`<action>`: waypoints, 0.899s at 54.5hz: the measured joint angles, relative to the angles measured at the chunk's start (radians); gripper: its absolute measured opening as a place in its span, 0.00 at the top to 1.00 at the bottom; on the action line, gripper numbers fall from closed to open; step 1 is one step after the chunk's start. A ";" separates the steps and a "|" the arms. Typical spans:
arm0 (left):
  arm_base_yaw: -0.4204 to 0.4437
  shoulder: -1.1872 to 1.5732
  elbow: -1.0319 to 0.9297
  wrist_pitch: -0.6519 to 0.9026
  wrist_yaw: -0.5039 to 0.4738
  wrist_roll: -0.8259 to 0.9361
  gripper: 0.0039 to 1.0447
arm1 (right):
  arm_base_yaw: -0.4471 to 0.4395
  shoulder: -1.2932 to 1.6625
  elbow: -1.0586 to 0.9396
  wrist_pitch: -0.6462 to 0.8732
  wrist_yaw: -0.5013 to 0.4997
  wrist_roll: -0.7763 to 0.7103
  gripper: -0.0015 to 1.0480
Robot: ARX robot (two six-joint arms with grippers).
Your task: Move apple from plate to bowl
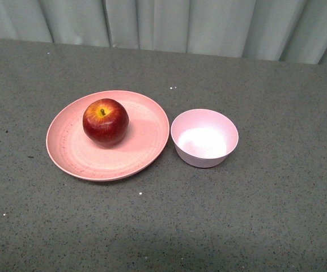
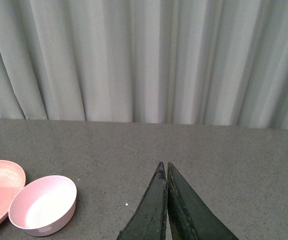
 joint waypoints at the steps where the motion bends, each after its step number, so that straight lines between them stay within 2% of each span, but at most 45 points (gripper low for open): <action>1: 0.000 0.000 0.000 0.000 0.000 0.000 0.06 | 0.000 -0.005 0.000 -0.006 0.000 0.000 0.99; 11: 0.000 0.000 0.000 0.000 0.000 0.000 0.06 | 0.000 -0.054 0.000 -0.055 0.000 0.000 0.99; 16: 0.000 0.000 0.000 0.000 0.000 0.000 0.06 | 0.000 -0.180 0.001 -0.214 -0.001 0.000 0.99; 22: 0.000 0.000 0.000 0.000 0.000 0.000 0.06 | 0.000 -0.218 0.001 -0.225 -0.001 -0.001 0.98; 25: 0.000 0.000 0.000 0.000 0.000 0.000 0.06 | 0.000 -0.218 0.001 -0.225 -0.001 -0.001 0.89; 40: 0.000 0.000 0.000 0.000 0.000 0.000 0.06 | 0.000 -0.219 0.001 -0.225 -0.001 -0.001 0.26; 43: 0.000 0.000 0.000 0.000 0.000 0.000 0.06 | 0.000 -0.219 0.001 -0.225 -0.001 -0.001 0.18; 45: -0.017 0.011 0.003 -0.016 -0.054 -0.018 0.06 | 0.000 -0.219 0.001 -0.225 -0.001 -0.001 0.12; 47: -0.058 0.055 0.021 -0.068 -0.198 -0.049 0.06 | 0.000 -0.219 0.001 -0.225 -0.002 0.000 0.07; 49: -0.075 0.108 0.030 -0.072 -0.289 -0.087 0.06 | 0.000 -0.219 0.001 -0.225 -0.002 0.000 0.08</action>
